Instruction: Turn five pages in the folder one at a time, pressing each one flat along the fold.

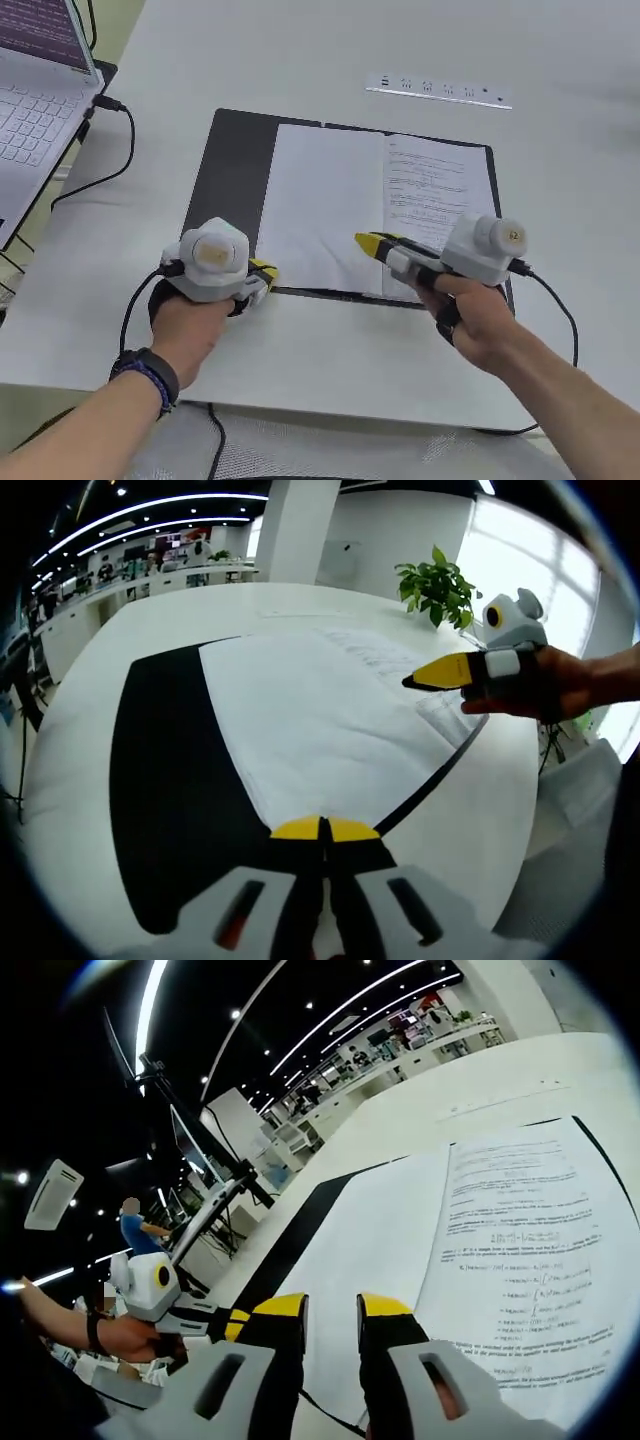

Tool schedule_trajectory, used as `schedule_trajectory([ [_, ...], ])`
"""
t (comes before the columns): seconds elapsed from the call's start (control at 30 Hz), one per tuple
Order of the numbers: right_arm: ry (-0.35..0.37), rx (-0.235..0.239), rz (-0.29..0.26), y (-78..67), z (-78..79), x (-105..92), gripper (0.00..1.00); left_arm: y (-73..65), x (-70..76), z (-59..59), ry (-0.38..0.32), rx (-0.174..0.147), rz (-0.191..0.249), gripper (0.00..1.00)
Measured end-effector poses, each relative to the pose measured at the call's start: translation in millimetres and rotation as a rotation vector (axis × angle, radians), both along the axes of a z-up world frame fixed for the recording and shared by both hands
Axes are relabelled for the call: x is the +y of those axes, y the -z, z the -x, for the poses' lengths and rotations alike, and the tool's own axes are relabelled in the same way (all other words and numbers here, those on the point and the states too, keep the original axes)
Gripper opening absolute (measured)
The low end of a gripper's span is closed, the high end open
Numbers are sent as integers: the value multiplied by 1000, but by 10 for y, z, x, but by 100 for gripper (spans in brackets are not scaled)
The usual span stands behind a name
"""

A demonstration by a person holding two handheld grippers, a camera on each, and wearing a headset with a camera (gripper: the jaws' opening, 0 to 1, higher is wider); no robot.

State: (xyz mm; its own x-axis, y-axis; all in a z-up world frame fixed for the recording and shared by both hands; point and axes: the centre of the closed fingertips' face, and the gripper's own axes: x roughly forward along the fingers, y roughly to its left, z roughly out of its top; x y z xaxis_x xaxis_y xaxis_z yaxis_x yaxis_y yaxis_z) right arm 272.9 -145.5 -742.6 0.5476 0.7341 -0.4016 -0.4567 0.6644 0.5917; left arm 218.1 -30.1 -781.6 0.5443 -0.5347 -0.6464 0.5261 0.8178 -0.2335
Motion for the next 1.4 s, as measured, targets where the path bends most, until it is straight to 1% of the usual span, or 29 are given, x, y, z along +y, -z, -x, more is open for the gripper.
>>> schedule_trajectory([
  [0.17,32,-4,0,44,-153,-84,15,1,3,-3,0,5,2,0],
  [0.4,76,-6,-2,96,-332,-130,9,1,3,-4,-3,12,2,0],
  [0.6,98,-6,-2,163,-474,-146,6,6,3,-6,1,19,0,0],
  [0.7,125,-10,-18,187,-563,-171,1,7,2,-7,0,21,1,0],
  [0.77,143,-1,-22,222,-605,-194,0,8,2,-8,-2,23,1,0],
  [0.9,146,1,-20,249,-640,-198,0,13,3,-15,-7,29,5,0],
  [1.07,140,2,-11,297,-640,-208,0,12,-1,-15,-6,31,7,0],
  [1.13,150,7,-30,272,-629,-190,0,10,-3,-15,-7,32,8,0],
  [1.27,155,3,-29,215,-621,-150,0,9,-5,-16,-6,33,9,0],
  [1.4,170,3,-38,189,-658,-138,0,7,-7,-14,-8,34,11,0],
])
